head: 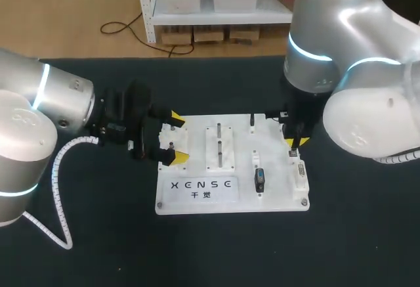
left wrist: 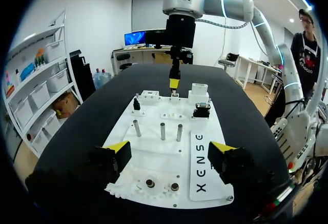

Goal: Insert the Ethernet cable into its matching sockets.

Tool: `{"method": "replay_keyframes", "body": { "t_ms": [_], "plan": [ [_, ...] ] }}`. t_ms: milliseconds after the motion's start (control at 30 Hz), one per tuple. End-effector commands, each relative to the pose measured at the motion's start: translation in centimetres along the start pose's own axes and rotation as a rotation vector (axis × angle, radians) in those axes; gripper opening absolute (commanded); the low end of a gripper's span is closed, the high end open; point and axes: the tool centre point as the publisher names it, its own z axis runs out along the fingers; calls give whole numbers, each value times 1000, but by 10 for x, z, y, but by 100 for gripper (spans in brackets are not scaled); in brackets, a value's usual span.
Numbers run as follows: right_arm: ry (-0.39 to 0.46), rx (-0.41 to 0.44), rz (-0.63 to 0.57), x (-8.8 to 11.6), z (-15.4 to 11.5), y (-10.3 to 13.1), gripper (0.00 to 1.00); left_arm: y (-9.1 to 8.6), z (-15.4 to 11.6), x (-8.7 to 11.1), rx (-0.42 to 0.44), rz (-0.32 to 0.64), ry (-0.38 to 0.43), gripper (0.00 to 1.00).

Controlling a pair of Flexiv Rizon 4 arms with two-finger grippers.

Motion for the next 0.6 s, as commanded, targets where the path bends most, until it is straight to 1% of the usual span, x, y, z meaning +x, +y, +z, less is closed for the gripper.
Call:
{"method": "replay_keyframes", "body": {
  "t_ms": [33, 600],
  "plan": [
    [2, -5, -4, -2, 2, 1, 0, 1, 0, 1, 1, 0, 0, 100],
    [12, -6, -18, 0, 8, -1, 0, 1, 0, 1, 1, 0, 0, 100]
  ]
}}
